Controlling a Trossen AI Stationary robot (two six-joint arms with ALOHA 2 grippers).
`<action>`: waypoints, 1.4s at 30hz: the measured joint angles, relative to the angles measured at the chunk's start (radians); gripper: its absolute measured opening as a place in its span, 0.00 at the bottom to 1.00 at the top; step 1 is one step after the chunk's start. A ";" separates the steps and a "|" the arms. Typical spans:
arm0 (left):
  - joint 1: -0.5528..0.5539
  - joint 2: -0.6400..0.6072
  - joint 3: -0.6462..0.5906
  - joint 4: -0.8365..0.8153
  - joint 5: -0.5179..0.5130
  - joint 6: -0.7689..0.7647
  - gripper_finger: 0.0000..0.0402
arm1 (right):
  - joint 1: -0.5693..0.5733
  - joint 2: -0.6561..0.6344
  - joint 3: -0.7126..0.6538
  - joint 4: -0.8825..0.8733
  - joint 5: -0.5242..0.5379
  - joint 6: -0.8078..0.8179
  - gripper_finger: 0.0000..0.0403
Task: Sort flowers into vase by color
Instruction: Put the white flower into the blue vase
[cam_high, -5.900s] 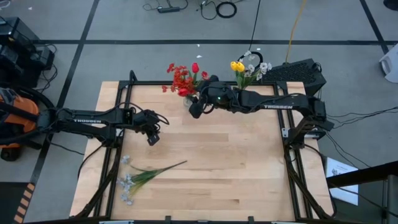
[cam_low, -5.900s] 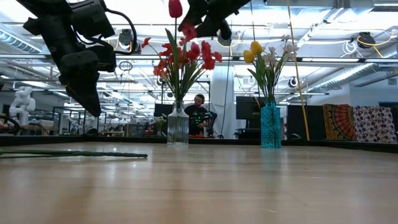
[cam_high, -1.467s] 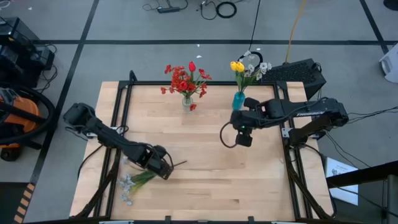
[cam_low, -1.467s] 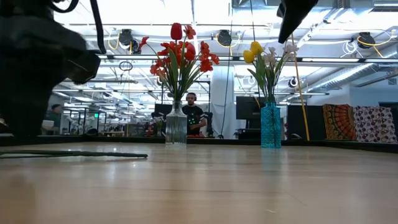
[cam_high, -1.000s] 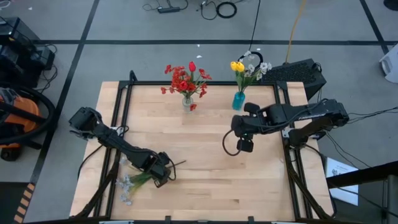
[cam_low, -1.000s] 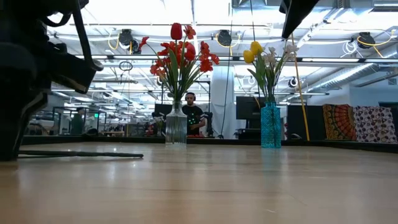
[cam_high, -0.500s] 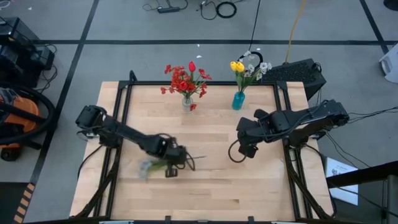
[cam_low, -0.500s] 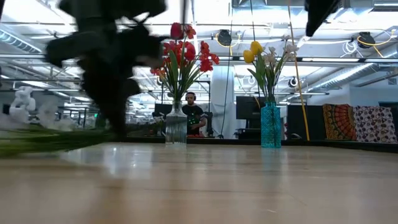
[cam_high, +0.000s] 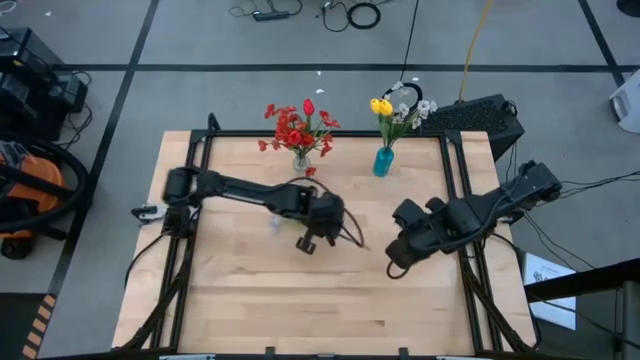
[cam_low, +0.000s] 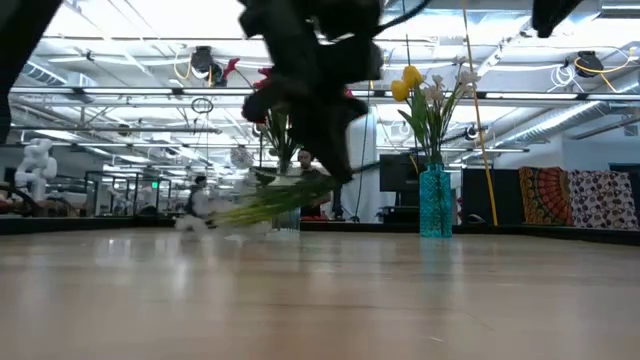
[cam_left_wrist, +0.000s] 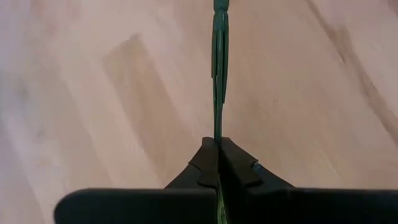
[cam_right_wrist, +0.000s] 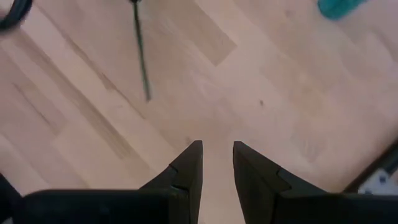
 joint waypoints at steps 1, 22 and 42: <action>-0.001 0.034 0.043 -0.025 0.003 0.047 0.00 | 0.011 0.000 0.000 -0.013 0.000 0.034 0.20; -0.085 0.211 0.320 -0.112 -0.202 0.238 0.33 | 0.104 0.000 0.000 -0.029 0.161 0.337 0.20; 0.053 -0.113 -0.001 -0.243 -0.145 -0.432 0.43 | 0.052 0.131 0.000 0.084 0.261 0.199 0.20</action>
